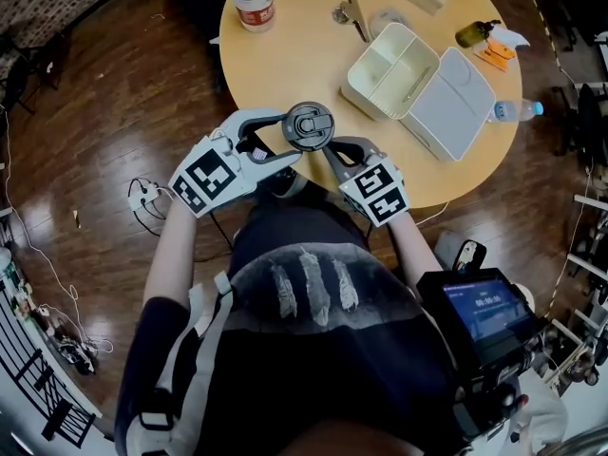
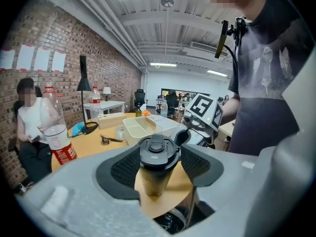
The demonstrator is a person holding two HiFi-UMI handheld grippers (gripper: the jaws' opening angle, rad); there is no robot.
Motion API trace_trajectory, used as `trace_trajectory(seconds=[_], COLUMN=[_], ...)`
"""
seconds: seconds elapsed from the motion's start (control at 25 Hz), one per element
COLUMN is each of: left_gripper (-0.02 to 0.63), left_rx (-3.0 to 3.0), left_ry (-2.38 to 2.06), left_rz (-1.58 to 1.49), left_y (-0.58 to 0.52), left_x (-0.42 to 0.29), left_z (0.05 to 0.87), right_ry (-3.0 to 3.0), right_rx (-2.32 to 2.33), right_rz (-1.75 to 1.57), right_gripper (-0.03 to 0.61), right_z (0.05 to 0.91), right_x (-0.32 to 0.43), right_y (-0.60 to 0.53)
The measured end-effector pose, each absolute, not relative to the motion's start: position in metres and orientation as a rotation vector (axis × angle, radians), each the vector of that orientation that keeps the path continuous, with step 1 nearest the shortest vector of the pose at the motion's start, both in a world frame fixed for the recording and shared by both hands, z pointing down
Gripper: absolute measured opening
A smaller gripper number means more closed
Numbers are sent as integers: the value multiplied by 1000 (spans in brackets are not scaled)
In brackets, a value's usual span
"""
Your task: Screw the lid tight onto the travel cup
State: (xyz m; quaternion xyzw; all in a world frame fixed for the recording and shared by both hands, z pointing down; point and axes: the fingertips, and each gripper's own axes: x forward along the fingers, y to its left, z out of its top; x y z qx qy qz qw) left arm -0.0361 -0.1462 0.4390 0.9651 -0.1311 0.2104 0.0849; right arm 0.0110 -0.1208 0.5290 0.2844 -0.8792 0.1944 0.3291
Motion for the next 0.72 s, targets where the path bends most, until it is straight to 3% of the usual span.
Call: trace_trajectory(seconds=[0.72], left_gripper=[268], left_rx=[2833], left_ry=[-323], left_rz=[664], left_y=[-131], left_x=[-37], left_z=[443], right_ry=[-2291], right_rx=[755], right_rz=[527], right_gripper=[6], right_z=[530], right_x=[9], right_y=[-120])
